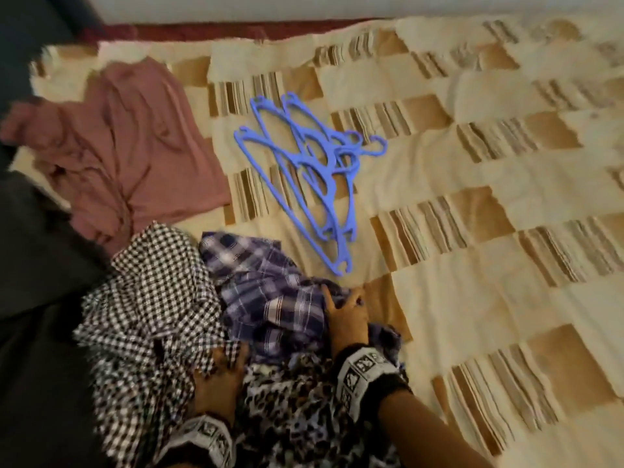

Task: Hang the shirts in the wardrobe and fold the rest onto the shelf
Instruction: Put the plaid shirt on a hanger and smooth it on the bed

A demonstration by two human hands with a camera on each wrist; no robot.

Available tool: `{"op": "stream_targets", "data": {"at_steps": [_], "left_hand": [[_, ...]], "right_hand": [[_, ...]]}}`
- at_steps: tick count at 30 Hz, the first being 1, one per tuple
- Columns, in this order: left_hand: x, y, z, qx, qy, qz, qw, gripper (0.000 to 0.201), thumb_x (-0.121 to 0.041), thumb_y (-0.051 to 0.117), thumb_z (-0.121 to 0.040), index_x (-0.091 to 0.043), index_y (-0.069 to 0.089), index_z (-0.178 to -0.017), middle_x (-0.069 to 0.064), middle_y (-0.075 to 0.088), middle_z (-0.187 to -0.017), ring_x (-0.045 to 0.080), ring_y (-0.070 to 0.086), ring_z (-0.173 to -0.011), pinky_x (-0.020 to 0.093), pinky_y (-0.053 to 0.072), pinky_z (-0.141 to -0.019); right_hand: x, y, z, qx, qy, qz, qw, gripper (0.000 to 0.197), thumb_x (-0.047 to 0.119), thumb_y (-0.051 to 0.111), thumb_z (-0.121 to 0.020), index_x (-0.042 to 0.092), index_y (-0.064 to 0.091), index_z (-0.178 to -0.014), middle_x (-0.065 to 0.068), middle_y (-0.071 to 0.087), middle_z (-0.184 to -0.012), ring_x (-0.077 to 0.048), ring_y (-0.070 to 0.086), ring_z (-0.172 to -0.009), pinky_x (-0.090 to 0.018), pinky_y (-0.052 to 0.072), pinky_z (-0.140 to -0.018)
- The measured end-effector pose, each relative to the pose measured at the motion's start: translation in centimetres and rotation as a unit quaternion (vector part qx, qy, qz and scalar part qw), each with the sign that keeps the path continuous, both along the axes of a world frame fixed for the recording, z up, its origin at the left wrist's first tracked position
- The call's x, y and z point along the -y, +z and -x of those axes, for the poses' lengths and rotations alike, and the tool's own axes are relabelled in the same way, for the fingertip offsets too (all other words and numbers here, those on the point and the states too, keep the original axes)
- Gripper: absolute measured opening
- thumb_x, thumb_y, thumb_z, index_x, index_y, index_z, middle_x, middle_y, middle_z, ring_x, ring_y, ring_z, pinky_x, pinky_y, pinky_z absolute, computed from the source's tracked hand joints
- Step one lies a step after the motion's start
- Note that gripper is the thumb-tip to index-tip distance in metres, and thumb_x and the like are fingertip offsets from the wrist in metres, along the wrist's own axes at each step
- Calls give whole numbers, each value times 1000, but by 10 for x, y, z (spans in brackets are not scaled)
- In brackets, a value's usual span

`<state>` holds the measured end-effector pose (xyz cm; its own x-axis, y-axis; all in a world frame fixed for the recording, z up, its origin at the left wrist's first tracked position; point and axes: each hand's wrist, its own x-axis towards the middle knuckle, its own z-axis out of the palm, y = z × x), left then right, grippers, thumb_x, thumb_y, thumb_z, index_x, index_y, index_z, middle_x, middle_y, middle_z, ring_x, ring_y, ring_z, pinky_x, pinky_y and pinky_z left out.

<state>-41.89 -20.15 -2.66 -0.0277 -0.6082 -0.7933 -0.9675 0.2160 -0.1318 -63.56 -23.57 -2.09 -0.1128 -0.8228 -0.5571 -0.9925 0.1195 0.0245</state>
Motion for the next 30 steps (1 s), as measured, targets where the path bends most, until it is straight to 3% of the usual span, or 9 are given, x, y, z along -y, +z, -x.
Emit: {"op": "stream_targets", "data": {"at_steps": [8, 12, 14, 16, 18, 21, 23, 27, 30], "left_hand": [[4, -13, 7, 22, 21, -14, 999, 61, -10, 20, -100, -23, -14, -149, 30, -4, -151, 42, 29, -135, 67, 10, -106], [9, -29, -3, -74, 4, 75, 994, 63, -14, -1, -87, -17, -11, -149, 41, 3, -145, 37, 56, -115, 71, 42, -83], [-6, -65, -17, -146, 9, 120, 982, 55, -19, 1, -96, -20, -8, -150, 27, 7, -153, 34, 32, -137, 67, 47, -50], [-3, -108, -31, -182, -8, 206, 962, 49, -25, -3, -101, -22, -7, -150, 13, -6, -157, 24, -9, -145, 65, 44, -43], [-2, -109, -32, -202, -13, 175, 963, 49, -25, -5, -100, -23, -8, -149, 20, -2, -154, 30, -7, -145, 66, 42, -41], [4, -43, -10, -167, 12, 67, 984, 49, -26, 2, -101, -24, -9, -149, 30, 9, -151, 46, 39, -126, 76, 40, -72], [11, -32, -2, -110, 35, 51, 992, 55, -32, 16, -102, -23, -13, -148, 28, 1, -153, 40, 36, -133, 70, 19, -104], [5, 6, -7, -37, -48, 47, 997, 79, -52, 36, -94, -21, -11, -149, 22, -5, -155, 42, 17, -140, 61, 12, -110], [12, 47, -14, -120, -31, 99, 987, 68, -39, 61, -83, -15, 35, -141, 17, 51, -133, 31, 55, -113, 40, 47, -94]], "right_hand": [[17, 18, 4, 2, -19, -91, 996, 63, 15, 27, -102, 25, -12, -149, -42, 3, -144, -46, 24, -134, -37, 39, -99], [55, 59, 30, 157, -100, -156, 970, 69, 35, 61, -90, 14, 28, -147, -14, 38, -145, -29, 42, -130, -36, 37, -106], [84, 79, 47, 160, -137, -130, 969, 53, 39, 67, -85, 11, 55, -127, -8, 57, -125, -26, 54, -116, -33, 45, -93], [116, 87, 50, 125, -189, -24, 974, 57, 50, 61, -86, 5, 55, -121, -11, 60, -118, -28, 58, -105, -33, 46, -80], [133, 72, 29, 129, -222, -6, 967, 67, 48, 63, -85, 4, 41, -130, -15, 56, -123, -30, 57, -107, -35, 45, -78], [124, 47, 10, 146, -238, -5, 960, 80, 39, 75, -77, 5, 31, -135, -17, 54, -125, -33, 57, -108, -38, 46, -79], [124, 49, 15, 153, -226, 46, 961, 73, 34, 77, -76, 3, 37, -129, -20, 54, -123, -35, 56, -108, -38, 45, -81], [75, 87, 28, 238, -188, 200, 932, 37, 23, 61, -91, 0, 53, -119, -24, 61, -112, -36, 57, -102, -35, 36, -75], [-6, 117, 68, 283, -222, 282, 890, 27, 20, 60, -91, 1, 61, -110, -19, 64, -94, -32, 58, -89, -34, 33, -70]]}}
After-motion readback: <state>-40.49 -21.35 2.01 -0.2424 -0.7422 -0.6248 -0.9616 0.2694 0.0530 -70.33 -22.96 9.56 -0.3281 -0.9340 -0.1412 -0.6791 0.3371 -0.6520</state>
